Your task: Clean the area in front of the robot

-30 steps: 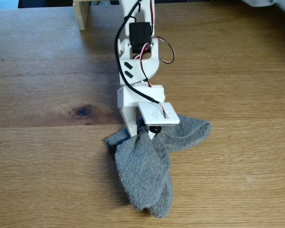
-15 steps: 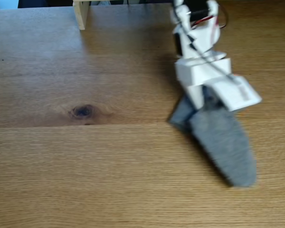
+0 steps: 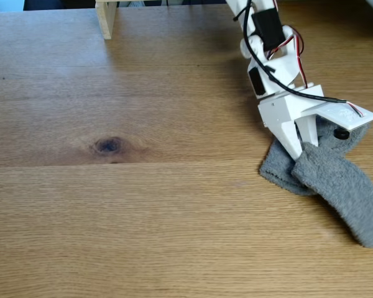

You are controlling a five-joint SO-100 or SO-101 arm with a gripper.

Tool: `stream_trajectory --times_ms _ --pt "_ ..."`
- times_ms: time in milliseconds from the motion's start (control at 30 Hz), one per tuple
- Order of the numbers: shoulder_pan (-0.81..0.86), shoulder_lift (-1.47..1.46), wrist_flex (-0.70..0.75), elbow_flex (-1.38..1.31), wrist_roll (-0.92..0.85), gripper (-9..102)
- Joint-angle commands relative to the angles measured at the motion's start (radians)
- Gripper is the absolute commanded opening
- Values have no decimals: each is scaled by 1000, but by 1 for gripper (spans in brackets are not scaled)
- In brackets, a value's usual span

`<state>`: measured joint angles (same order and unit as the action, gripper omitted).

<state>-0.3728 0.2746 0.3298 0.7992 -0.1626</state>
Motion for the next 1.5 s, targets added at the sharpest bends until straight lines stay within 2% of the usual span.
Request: stream_trajectory --times_ms 0,67,167,300,467,567,667,833,1033,1167,1367,1467 --pt "121 -52 -161 -23 -195 0" --pt "167 -81 -219 -23 -256 0" --pt "247 -83 -229 -25 -281 0" --pt "368 -32 -120 -25 -230 0" --pt "512 67 126 -25 -133 0" --pt "546 147 351 -25 -81 0" --pt "512 235 588 -25 -84 0" --pt "359 434 807 -25 -57 0" --pt "78 591 876 -25 51 0" --pt "-67 580 853 -25 138 0" --pt "-98 399 741 -25 218 0" --pt "-35 282 589 -25 195 0"
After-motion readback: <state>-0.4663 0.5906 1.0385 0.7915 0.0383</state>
